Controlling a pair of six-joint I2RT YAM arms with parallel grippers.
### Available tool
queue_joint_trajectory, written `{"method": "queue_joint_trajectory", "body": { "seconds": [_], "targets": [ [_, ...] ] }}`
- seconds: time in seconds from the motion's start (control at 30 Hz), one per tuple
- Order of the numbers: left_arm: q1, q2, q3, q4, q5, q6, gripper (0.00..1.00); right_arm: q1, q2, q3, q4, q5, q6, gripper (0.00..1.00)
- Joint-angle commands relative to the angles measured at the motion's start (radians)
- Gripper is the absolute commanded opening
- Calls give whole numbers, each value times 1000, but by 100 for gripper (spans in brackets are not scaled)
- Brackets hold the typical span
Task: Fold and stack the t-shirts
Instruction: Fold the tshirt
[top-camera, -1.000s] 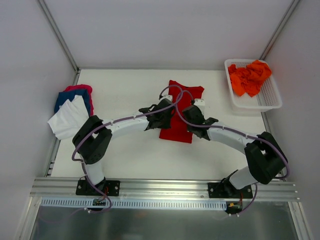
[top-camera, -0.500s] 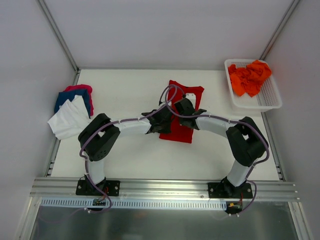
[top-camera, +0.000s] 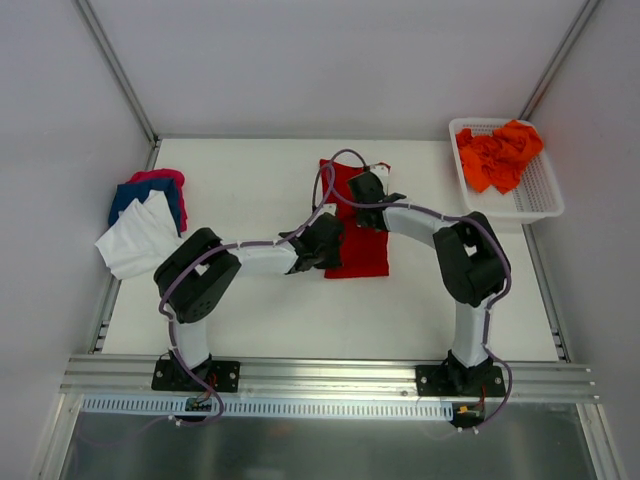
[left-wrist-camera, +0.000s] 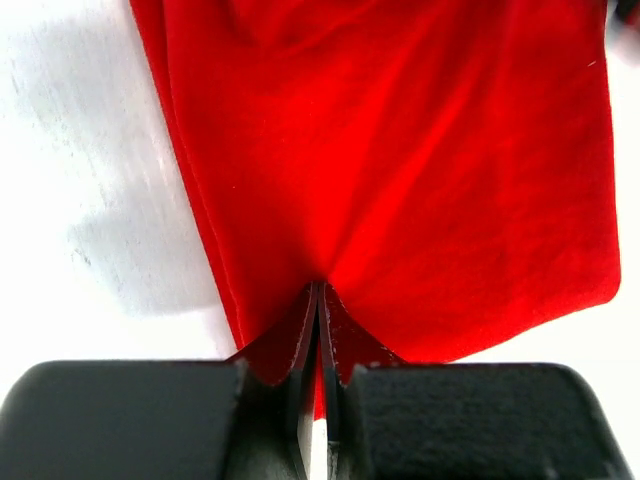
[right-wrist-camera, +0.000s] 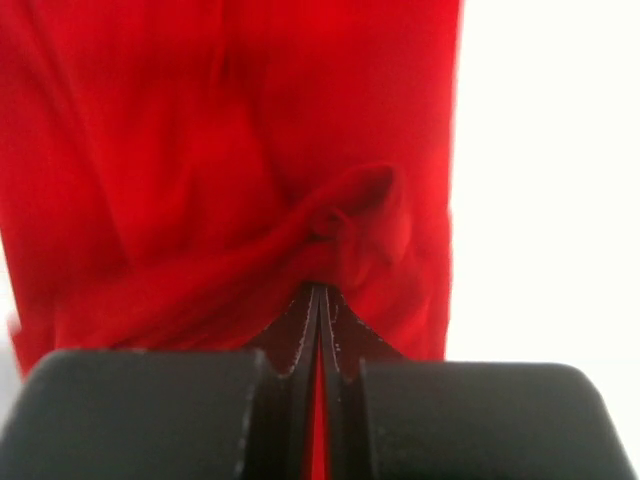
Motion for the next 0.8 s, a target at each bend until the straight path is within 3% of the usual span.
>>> {"method": "queue_joint_trajectory", "body": {
  "seconds": [0.0, 0.23, 0.37, 0.77],
  "targets": [
    [-4, -32, -54, -51, 21, -4, 0, -43, 22, 138, -7, 30, -58, 0],
    [-4, -46, -89, -51, 16, -16, 0, -68, 84, 392, -107, 36, -147, 1],
    [-4, -47, -95, -25, 21, -20, 0, -74, 108, 445, -147, 39, -166, 1],
    [-8, -98, -108, -27, -24, -6, 0, -47, -249, 11, -141, -51, -60, 1]
  ]
}}
